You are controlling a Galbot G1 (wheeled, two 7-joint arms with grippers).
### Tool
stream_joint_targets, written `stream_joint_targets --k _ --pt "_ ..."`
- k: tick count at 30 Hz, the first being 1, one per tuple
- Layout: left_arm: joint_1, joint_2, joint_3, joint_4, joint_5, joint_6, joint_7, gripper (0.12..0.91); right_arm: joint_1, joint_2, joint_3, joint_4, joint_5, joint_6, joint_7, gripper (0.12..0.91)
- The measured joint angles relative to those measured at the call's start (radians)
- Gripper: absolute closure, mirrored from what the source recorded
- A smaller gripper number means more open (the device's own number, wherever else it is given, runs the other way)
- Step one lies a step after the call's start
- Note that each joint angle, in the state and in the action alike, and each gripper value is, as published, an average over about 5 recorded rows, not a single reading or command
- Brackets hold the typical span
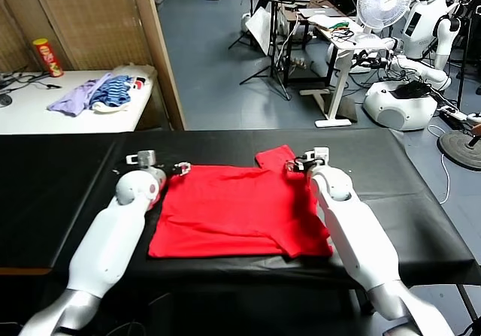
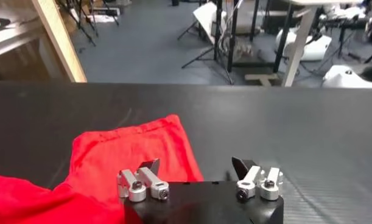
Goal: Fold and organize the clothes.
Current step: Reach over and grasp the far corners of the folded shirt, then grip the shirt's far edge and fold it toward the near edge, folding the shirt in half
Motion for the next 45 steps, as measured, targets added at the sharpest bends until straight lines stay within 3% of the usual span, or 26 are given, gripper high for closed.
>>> stream_joint_targets --k 4,7,11,15,19,22,30,38,45 --pt "0.014 -0.001 0.000 -0.008 0.013 -0.002 0.015 0.823 -0.005 0.009 0.001 -0.005 -0.014 0.022 -0.003 0.803" --pt "0.021 -0.004 0.000 -0.017 0.020 -0.011 0.024 0.899 -0.013 0.012 0.004 -0.004 -0.022 0.059 -0.006 0.886" --pt "0.030 -0.006 -0.001 -0.031 0.066 -0.050 0.040 0.901 -0.029 0.012 0.016 0.009 -0.025 0.128 -0.027 0.902" --pt "0.043 -0.005 -0.015 -0.057 0.129 -0.087 0.045 0.902 -0.059 -0.005 0.035 0.050 -0.020 0.192 -0.074 0.902" --pt "0.069 0.007 -0.042 -0.112 0.130 -0.090 0.033 0.902 -0.118 -0.040 0.057 0.141 -0.009 0.225 -0.125 0.902" --pt "0.100 0.022 -0.062 -0.178 0.120 -0.085 0.025 0.902 -0.180 -0.077 0.077 0.235 0.002 0.225 -0.135 0.902" --pt "0.253 0.081 -0.115 -0.393 0.097 -0.070 -0.001 0.902 -0.331 -0.176 0.120 0.454 0.077 0.161 -0.124 0.902" --pt "0.396 0.143 -0.151 -0.537 0.098 -0.046 -0.018 0.902 -0.426 -0.249 0.143 0.598 0.150 0.052 -0.052 0.902" --pt "0.515 0.174 -0.179 -0.646 0.130 -0.030 -0.020 0.902 -0.522 -0.283 0.171 0.714 0.141 -0.022 -0.018 0.902"
